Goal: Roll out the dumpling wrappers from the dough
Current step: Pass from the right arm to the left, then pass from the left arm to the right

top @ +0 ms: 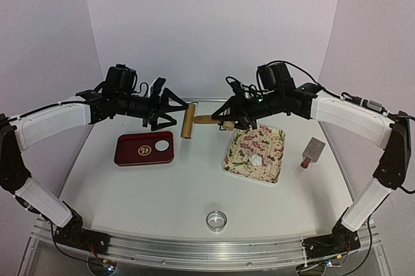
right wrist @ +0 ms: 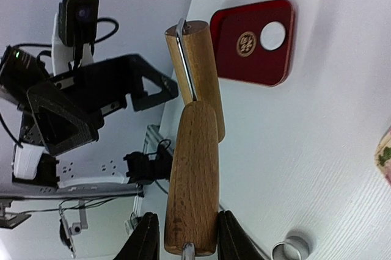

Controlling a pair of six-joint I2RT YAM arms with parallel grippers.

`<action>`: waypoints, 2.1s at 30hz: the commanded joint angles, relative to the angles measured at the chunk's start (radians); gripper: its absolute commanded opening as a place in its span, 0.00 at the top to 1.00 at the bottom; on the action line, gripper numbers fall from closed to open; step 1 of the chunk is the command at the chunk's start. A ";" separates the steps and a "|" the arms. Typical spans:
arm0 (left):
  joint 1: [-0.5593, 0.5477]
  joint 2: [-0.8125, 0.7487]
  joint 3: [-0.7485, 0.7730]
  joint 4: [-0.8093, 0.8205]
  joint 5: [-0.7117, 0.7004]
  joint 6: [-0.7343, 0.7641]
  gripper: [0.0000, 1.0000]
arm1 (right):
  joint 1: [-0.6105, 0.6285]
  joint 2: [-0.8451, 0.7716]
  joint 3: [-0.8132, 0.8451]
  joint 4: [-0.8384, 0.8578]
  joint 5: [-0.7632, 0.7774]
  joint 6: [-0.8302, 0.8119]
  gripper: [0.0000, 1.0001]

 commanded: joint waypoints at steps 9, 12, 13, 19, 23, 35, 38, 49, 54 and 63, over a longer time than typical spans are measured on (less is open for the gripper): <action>-0.003 0.054 0.033 0.006 0.266 0.166 0.07 | 0.005 -0.113 0.033 0.053 -0.222 0.046 1.00; -0.004 0.061 0.006 0.090 0.313 0.103 0.07 | 0.005 -0.113 0.033 0.058 -0.240 0.053 1.00; -0.006 0.059 -0.006 0.139 0.333 0.068 0.08 | 0.005 -0.111 0.034 0.060 -0.248 0.054 1.00; -0.031 0.070 -0.065 0.390 0.420 -0.102 0.43 | 0.006 -0.080 0.038 0.073 -0.290 0.062 1.00; -0.039 0.057 -0.096 0.415 0.421 -0.122 0.82 | 0.006 -0.076 0.025 0.077 -0.273 0.057 0.93; -0.040 0.032 -0.157 0.496 0.366 -0.219 1.00 | 0.023 -0.084 -0.044 0.178 -0.230 0.101 0.42; -0.040 0.043 -0.153 0.495 0.353 -0.227 1.00 | 0.039 -0.079 -0.051 0.190 -0.237 0.110 0.39; -0.040 0.073 -0.142 0.491 0.372 -0.235 1.00 | 0.072 -0.067 -0.080 0.255 -0.244 0.155 0.64; -0.040 0.087 -0.128 0.476 0.371 -0.238 1.00 | 0.072 -0.080 -0.103 0.265 -0.238 0.168 0.90; -0.040 0.089 -0.121 0.418 0.315 -0.199 1.00 | 0.072 -0.110 -0.137 0.284 -0.249 0.217 0.75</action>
